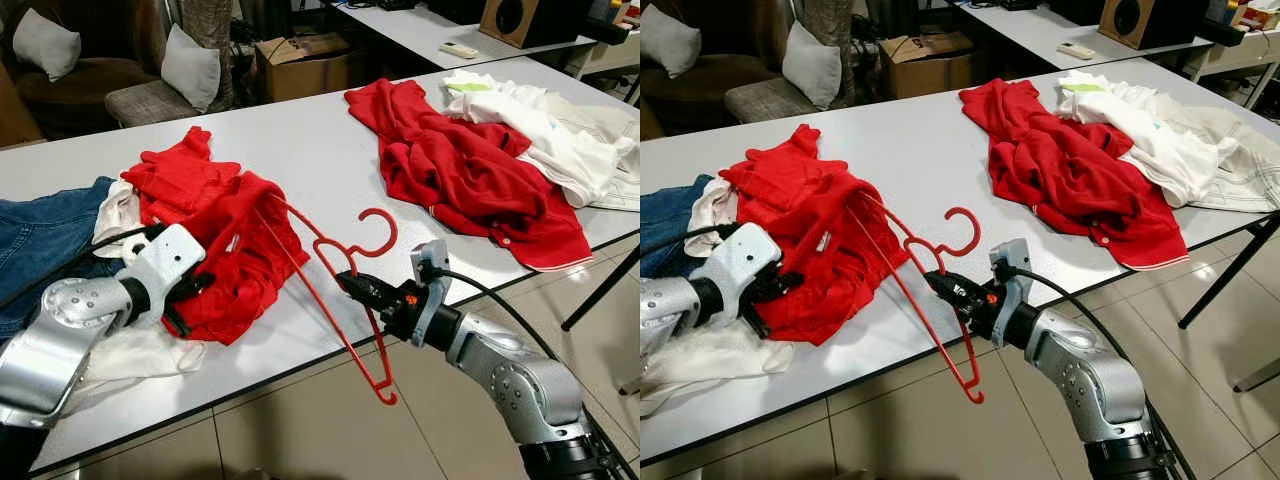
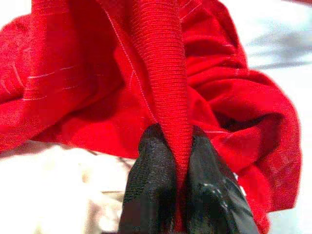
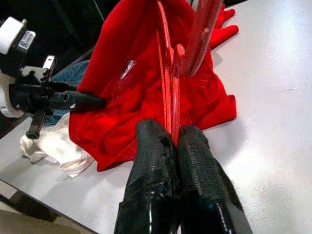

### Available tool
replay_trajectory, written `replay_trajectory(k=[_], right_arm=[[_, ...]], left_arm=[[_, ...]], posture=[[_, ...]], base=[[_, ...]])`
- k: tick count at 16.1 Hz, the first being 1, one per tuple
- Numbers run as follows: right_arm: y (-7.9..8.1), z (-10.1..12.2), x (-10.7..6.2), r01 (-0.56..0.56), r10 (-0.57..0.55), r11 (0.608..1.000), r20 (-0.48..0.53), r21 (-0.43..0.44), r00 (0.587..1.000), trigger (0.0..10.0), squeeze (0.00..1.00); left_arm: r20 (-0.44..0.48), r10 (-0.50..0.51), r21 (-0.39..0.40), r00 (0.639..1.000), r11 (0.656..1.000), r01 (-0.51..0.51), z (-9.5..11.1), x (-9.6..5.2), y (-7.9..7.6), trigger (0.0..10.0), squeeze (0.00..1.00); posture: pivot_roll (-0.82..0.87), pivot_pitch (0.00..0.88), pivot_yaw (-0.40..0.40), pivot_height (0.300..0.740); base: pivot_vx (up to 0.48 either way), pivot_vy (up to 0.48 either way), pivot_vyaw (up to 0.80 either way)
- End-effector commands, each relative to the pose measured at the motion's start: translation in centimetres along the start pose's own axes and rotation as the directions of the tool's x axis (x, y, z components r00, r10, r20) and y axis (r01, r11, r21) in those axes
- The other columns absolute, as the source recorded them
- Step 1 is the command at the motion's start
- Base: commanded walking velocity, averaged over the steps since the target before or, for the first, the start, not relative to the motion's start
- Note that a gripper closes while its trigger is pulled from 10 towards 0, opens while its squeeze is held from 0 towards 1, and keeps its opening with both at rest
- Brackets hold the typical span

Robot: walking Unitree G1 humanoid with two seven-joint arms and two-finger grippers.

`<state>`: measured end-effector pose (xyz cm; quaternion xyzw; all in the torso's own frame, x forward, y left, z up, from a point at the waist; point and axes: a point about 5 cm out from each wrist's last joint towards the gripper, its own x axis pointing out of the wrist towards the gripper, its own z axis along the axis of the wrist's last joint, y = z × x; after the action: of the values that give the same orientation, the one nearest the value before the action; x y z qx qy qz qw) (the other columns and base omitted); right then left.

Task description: Hang hanger

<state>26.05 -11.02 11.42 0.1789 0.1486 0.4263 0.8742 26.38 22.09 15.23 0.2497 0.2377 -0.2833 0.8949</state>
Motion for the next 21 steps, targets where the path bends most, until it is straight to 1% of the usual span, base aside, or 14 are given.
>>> replay_trajectory(k=[1,4,5,6,8,9,10,13,14,16,17,19,20,21], right_arm=[[-0.1,0.6,-0.1,0.002,-0.002,1.000,0.025,0.011,1.000,10.0,0.00],[-0.3,0.4,0.1,0.031,-0.032,0.999,0.032,0.040,0.999,10.0,0.00],[-0.8,0.4,1.1,0.101,-0.109,0.986,0.058,0.133,0.992,10.0,0.00],[-1.0,0.4,1.7,0.133,-0.151,0.971,0.074,0.200,0.986,10.0,0.00],[-1.3,-0.1,3.6,0.171,-0.216,0.907,0.075,0.385,0.974,10.0,0.00],[-0.7,0.0,4.9,0.112,-0.179,0.878,0.101,0.466,0.979,10.0,0.00],[-0.4,0.2,5.5,0.082,-0.161,0.864,0.117,0.497,0.980,10.0,0.00],[0.3,2.0,8.0,-0.042,-0.132,0.763,0.220,0.645,0.966,10.0,0.00],[0.1,2.9,8.6,-0.063,-0.154,0.737,0.258,0.673,0.954,10.0,0.00],[-0.4,4.7,9.5,-0.126,-0.208,0.634,0.326,0.763,0.922,10.0,0.00],[-0.1,5.0,9.9,-0.151,-0.195,0.612,0.334,0.776,0.922,10.0,0.00],[0.8,5.0,10.5,-0.147,-0.147,0.649,0.313,0.746,0.938,10.0,0.00],[0.9,5.1,10.6,-0.159,-0.152,0.635,0.324,0.756,0.934,10.0,0.00],[0.6,5.4,10.5,-0.181,-0.170,0.598,0.345,0.781,0.923,10.0,0.00]], left_arm=[[0.025,0.005,-0.008,1.000,1.000,-0.005,0.6,-0.3,0.2,0.0,0.00],[0.059,0.025,-0.004,0.998,1.000,-0.025,1.5,-0.6,0.7,0.0,0.00],[0.108,-0.017,0.032,0.994,0.999,0.014,3.3,-0.8,0.7,0.0,0.00],[0.124,-0.044,0.053,0.991,0.998,0.038,4.0,-0.9,0.7,0.0,0.00],[0.133,-0.107,0.131,0.985,0.987,0.089,5.6,-1.2,0.6,0.0,0.00],[0.133,-0.121,0.177,0.984,0.980,0.096,6.4,-1.4,0.9,0.0,0.00],[0.133,-0.128,0.199,0.983,0.975,0.100,6.8,-1.4,1.0,0.0,0.00],[0.130,-0.206,0.277,0.970,0.947,0.164,8.4,-1.8,0.6,0.0,0.00],[0.098,-0.254,0.283,0.962,0.934,0.218,8.0,-1.9,0.0,0.0,0.00],[-0.019,-0.354,0.349,0.935,0.874,0.338,6.0,-2.1,-1.5,0.0,0.00],[-0.011,-0.363,0.356,0.932,0.869,0.343,6.0,-1.9,-1.8,0.0,0.00],[0.054,-0.301,0.339,0.952,0.902,0.266,6.7,-1.3,-1.4,0.0,0.00],[0.064,-0.300,0.330,0.952,0.906,0.263,6.8,-1.2,-1.4,0.0,0.00],[0.066,-0.313,0.326,0.948,0.904,0.276,6.9,-1.2,-1.6,0.0,0.00]], posture=[[-0.05,0.000,0.039,0.740],[-0.05,0.000,0.051,0.740],[-0.04,0.000,0.061,0.740],[-0.03,0.000,0.069,0.740],[-0.02,0.000,0.085,0.740],[0.02,0.000,0.117,0.740],[0.02,0.000,0.121,0.740],[0.04,0.000,0.140,0.740],[0.04,0.000,0.140,0.740],[0.06,0.000,0.122,0.740],[0.06,0.000,0.117,0.740],[0.06,0.000,0.101,0.740],[0.05,0.000,0.098,0.740],[0.05,0.000,0.093,0.740]], base=[[0.000,0.000,0.00],[0.000,0.000,0.00],[0.000,0.000,0.00],[0.000,0.000,0.00],[0.000,0.000,0.00],[0.000,0.000,0.00],[0.000,0.000,0.00],[0.000,0.000,0.00],[0.000,0.000,0.00],[0.000,0.000,0.00],[0.000,0.000,0.00],[0.000,0.000,0.00],[0.000,0.000,0.00],[0.000,0.000,0.00]])
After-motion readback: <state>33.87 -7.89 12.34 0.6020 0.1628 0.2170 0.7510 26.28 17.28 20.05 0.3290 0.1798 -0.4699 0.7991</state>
